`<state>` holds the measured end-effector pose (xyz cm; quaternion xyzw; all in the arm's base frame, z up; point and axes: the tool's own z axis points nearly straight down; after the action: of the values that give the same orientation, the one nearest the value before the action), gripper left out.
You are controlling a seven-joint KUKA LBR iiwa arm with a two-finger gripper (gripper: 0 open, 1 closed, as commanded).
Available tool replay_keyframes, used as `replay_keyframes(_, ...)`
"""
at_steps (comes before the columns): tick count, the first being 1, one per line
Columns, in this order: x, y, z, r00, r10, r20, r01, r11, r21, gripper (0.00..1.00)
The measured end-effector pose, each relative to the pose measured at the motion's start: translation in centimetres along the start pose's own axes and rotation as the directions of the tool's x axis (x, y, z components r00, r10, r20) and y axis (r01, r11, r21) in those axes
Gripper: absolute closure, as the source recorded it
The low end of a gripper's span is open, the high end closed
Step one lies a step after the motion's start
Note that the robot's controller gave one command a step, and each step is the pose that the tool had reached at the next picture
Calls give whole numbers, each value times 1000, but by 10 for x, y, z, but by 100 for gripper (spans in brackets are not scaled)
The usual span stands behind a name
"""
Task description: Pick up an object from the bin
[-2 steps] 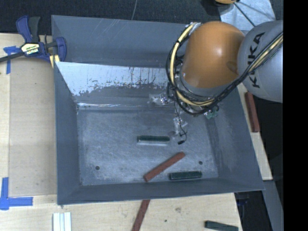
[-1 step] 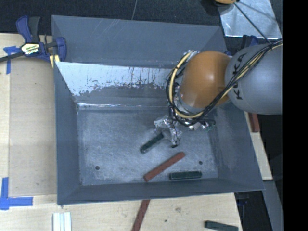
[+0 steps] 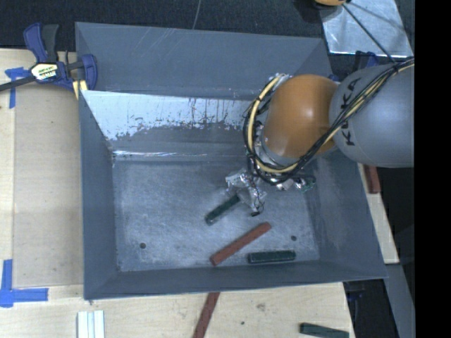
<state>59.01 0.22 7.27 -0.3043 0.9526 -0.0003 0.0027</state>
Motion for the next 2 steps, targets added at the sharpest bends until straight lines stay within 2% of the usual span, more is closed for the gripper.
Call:
replay_keyframes(1, 4, 12, -1, 988, -153, 2, 153, 988, 6, 100)
replay_keyframes(2, -3, 25, -1, 933, -361, -1, 361, 933, 2, 100)
